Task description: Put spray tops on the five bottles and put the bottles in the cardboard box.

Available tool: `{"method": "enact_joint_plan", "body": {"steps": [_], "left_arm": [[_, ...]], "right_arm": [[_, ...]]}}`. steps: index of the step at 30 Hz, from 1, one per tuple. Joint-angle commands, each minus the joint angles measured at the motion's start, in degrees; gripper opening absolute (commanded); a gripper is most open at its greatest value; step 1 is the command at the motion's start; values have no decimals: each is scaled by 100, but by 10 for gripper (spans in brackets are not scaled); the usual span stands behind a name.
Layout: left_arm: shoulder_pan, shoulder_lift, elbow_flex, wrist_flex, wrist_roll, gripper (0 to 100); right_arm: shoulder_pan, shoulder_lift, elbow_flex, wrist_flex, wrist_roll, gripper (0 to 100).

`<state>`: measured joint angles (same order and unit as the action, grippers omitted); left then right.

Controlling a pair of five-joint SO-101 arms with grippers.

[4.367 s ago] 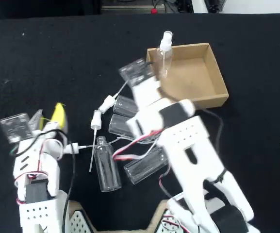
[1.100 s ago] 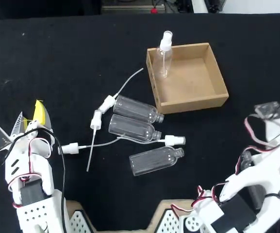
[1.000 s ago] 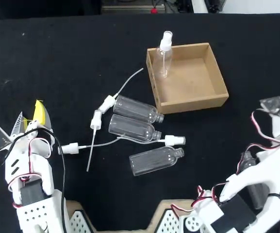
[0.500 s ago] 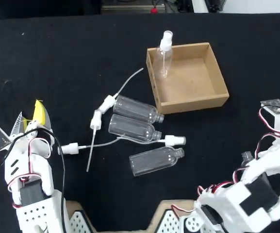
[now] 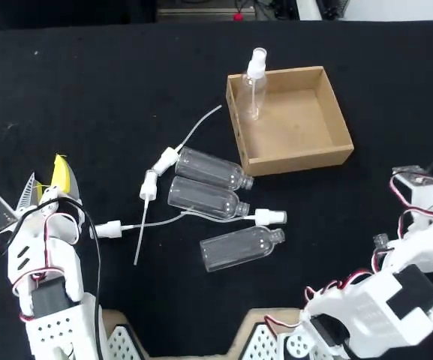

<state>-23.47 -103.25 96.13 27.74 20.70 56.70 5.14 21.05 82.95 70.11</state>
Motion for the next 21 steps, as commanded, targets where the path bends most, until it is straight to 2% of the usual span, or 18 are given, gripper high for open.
{"method": "enact_joint_plan", "body": {"steps": [1,5,8,12,16,21], "left_arm": [[66,-97,119,0,44,195],[66,-97,119,0,44,195],[66,-97,119,0,44,195],[66,-97,119,0,44,195],[66,-97,119,0,44,195],[66,-97,119,9,44,195]], "right_arm": [[-123,-31,567,-932,53,234],[-97,-66,892,-1644,26,230],[-158,-75,804,-1705,-220,211],[-457,-22,400,-1705,-1486,126],[-967,92,40,-1477,-2646,149],[-1451,901,-796,-826,-3341,178]]}}
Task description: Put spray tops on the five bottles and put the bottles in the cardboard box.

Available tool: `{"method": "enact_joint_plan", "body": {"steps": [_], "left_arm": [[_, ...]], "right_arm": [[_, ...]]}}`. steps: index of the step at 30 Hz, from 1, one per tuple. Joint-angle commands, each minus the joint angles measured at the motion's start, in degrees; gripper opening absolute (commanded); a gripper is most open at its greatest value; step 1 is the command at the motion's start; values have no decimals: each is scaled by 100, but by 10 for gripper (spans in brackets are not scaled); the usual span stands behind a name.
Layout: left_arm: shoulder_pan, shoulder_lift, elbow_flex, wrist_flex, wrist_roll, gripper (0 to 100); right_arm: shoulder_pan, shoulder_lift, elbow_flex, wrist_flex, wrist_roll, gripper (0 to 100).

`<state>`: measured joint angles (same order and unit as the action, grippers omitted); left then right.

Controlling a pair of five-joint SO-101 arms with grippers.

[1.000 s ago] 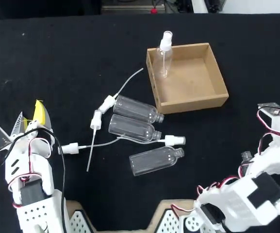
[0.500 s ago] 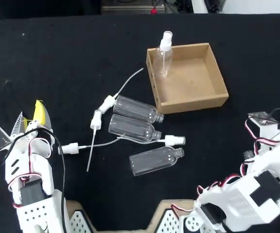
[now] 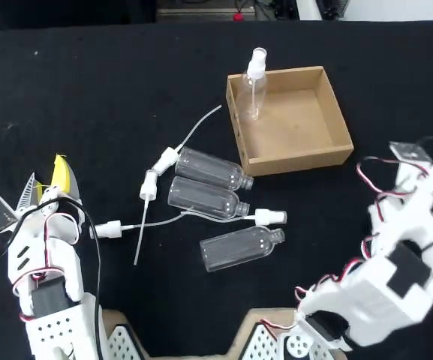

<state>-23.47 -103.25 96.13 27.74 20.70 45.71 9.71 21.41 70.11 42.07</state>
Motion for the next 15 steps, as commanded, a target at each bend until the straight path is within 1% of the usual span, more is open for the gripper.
{"method": "enact_joint_plan", "body": {"steps": [1,4,9,12,15], "left_arm": [[66,-97,119,9,44,195],[66,-97,119,9,44,195],[66,-97,119,0,44,195],[66,-97,119,9,44,195],[66,-97,119,9,44,195]], "right_arm": [[-352,567,-1015,545,-633,186],[-229,813,-1473,844,-888,234],[-193,840,-1815,1521,-800,325],[-220,875,-2053,1846,-800,328],[-220,884,-2290,1934,-800,328]]}}
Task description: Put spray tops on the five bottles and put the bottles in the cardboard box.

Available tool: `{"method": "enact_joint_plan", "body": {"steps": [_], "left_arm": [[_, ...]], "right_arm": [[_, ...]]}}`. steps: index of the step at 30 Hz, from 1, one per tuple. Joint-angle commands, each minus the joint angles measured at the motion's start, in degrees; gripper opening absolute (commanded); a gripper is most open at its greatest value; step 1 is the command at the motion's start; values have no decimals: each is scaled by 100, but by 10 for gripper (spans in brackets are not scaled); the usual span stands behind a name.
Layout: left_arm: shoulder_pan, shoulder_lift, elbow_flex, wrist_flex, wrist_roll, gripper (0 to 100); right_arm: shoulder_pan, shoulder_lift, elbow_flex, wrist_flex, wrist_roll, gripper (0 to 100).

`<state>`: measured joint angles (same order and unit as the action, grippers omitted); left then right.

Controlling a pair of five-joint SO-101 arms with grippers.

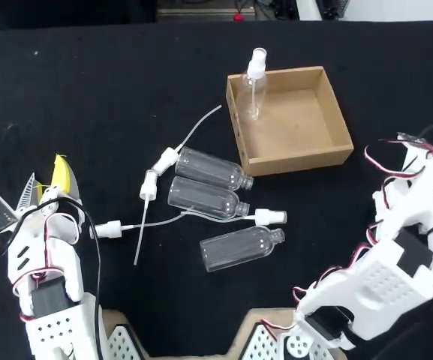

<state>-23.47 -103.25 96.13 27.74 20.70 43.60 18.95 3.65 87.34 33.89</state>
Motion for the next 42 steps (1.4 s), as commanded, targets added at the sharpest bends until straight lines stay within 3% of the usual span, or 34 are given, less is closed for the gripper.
{"method": "enact_joint_plan", "body": {"steps": [1,7,18,28,33,38,42], "left_arm": [[66,-97,119,9,44,195],[66,-97,119,9,44,195],[66,-97,119,0,44,195],[66,-97,119,-9,44,195],[66,-97,119,-9,44,195],[66,-97,119,-26,44,195],[66,-97,119,-18,44,195]], "right_arm": [[-9,-40,-567,229,18,328],[-26,-31,-462,299,756,250],[-18,66,-189,-404,1055,274],[-18,629,-251,-352,1697,267],[-18,488,-813,176,1697,112],[-26,251,-1587,879,1697,113],[-44,391,-1684,703,1705,128]]}}
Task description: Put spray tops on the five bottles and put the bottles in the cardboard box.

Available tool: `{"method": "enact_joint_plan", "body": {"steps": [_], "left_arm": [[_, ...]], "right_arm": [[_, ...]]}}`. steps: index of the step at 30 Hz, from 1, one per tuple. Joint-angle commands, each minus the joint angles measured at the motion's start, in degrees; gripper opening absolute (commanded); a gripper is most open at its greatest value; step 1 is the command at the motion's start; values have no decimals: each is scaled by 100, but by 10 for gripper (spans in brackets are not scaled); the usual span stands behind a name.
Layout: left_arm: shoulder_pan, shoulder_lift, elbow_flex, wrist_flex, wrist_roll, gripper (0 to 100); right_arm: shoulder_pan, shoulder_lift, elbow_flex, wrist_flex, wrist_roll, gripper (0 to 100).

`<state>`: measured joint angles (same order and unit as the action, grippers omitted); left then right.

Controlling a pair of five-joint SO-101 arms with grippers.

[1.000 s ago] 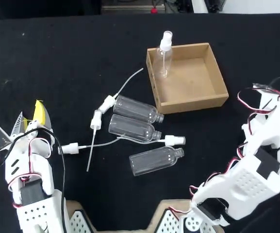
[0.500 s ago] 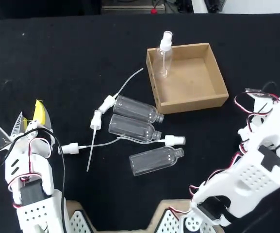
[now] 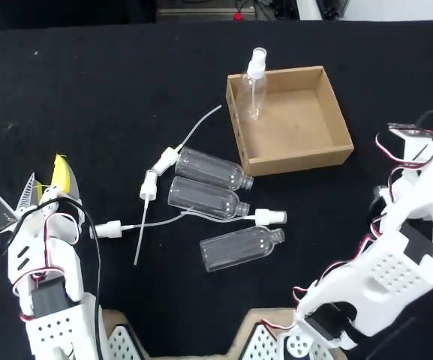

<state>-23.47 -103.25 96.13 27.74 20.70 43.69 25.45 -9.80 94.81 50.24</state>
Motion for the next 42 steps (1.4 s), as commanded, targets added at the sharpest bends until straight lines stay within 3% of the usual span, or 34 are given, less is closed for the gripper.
{"method": "enact_joint_plan", "body": {"steps": [1,5,11,13,21,32,38,42], "left_arm": [[66,-97,119,-18,44,195],[66,-97,119,-9,44,195],[75,-97,119,-26,44,195],[75,-97,119,-26,44,195],[75,-97,119,-18,44,195],[75,-97,119,-9,44,195],[75,-97,119,-26,44,195],[75,-97,119,-26,44,195]], "right_arm": [[-44,-154,-312,-246,70,132],[18,444,-330,-826,70,158],[44,822,-901,-202,-220,342],[44,831,-1218,70,-229,361],[-35,866,-1798,369,-202,293],[-246,1464,-1798,360,53,289],[-220,1701,-1868,396,44,168],[-220,1807,-1903,396,26,181]]}}
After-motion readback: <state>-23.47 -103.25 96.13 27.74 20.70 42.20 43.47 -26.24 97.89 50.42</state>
